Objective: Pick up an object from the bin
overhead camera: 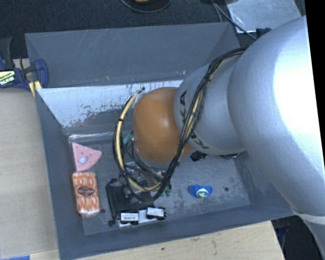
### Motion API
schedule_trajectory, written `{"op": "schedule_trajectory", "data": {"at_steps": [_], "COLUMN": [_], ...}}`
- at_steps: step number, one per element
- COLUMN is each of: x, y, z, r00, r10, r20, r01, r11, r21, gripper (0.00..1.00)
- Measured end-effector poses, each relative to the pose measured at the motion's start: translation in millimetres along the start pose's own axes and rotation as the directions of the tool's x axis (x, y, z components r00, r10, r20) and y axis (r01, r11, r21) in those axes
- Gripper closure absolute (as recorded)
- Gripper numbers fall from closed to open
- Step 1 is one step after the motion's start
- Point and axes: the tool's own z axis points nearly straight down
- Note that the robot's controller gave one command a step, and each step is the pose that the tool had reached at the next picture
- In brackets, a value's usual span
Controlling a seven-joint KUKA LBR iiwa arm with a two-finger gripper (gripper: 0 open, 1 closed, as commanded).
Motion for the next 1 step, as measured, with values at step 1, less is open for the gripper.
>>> {"op": "schedule_trajectory", "data": {"at_steps": [1], "x": [0.0], "y": [0.0], "z": [0.0], "r00": [1.000], "r10": [0.000], "r20": [0.000], "r01": [0.000], "r11": [1.000], "r21": [0.000], "gripper": [1.00]}}
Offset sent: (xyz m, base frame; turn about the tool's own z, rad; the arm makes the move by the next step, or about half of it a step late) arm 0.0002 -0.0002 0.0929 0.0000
